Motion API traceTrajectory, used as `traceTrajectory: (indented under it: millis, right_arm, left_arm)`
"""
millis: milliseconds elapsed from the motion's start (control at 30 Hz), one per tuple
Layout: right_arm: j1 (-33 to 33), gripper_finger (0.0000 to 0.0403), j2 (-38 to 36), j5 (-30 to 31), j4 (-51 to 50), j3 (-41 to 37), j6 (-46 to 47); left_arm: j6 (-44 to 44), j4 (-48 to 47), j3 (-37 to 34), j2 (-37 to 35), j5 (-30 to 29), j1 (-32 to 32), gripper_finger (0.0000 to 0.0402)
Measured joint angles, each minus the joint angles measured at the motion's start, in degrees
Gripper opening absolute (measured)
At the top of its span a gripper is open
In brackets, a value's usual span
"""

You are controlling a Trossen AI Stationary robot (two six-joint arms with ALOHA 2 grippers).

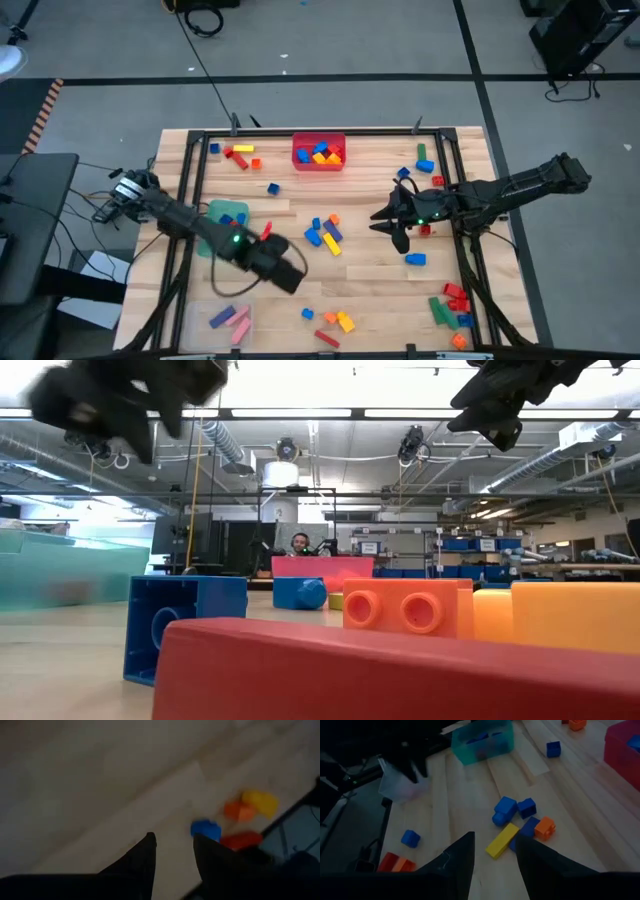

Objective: Sort blocks by size
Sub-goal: Put the red 4 studded building block into the teal bin

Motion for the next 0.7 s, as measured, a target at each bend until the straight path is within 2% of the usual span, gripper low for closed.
traceTrajectory:
  millis: [200, 567, 700]
  right_arm:
    - [0.01, 0.0151, 0.00, -1.53, -0.04, 0.00, -0.01]
    - [0.04, 0.0145, 0.00, -3.82, -0.13, 0.00, -0.01]
    - [0.04, 0.0146, 0.00, -3.82, -0.15, 0.00, -0.01]
  left_arm:
    - [6.60, 0.81, 0.02, 0.29, -0.02, 7.07, 0.0162]
    - [19.58, 5.62, 0.02, 0.30, -0.69, 16.75, 0.0292]
    - [17.84, 7.96, 0.03, 0.30, -0.97, 20.27, 0.0316]
